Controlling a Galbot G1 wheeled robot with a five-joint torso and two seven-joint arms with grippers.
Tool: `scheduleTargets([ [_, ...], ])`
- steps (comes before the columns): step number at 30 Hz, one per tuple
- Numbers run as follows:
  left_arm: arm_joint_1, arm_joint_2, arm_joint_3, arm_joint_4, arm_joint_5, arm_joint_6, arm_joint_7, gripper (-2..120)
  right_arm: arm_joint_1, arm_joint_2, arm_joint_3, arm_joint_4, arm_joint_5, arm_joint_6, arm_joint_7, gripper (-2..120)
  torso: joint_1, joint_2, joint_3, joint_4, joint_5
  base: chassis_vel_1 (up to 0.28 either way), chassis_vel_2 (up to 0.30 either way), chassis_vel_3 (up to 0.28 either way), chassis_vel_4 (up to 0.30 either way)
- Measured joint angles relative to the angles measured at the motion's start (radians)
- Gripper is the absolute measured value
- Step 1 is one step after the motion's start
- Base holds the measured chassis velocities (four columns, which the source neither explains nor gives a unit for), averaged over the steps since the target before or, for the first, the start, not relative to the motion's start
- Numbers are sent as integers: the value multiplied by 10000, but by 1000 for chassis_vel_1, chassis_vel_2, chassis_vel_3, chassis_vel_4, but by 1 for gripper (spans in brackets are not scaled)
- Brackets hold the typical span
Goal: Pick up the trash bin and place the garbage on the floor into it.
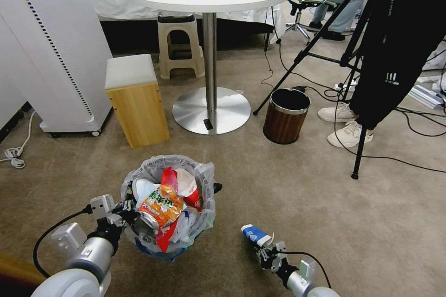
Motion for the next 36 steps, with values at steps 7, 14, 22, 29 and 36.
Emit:
scheduleTargets([
  [7, -48, 24, 176, 107, 52, 28, 0, 1, -246, -644, 526, 1092, 251, 330, -176, 0, 0, 0, 0, 0, -1, 0, 0, 0, 0],
  [14, 6, 155, 374, 45, -100, 233, -142, 1, -336, -1245, 1112, 2263, 482, 738, -594, 0, 0, 1, 0, 0, -1, 0, 0, 0, 0],
  [22, 94, 338, 460, -162, -1165, 880, -1160, 1, -347, -1693, 1356, 3102, 604, 1048, -1044, 0, 0, 0, 0, 0, -1, 0, 0, 0, 0],
  [29, 66, 546, 341, -422, -2143, 1249, -1879, 1, -317, -2090, 1370, 3591, 599, 1182, -1448, 0, 0, 0, 0, 0, -1, 0, 0, 0, 0],
  [36, -128, 864, 168, -488, -3267, 1441, -2475, 1, -244, -2324, 1342, 3809, 524, 1267, -1728, 0, 0, 0, 0, 0, -1, 0, 0, 0, 0],
])
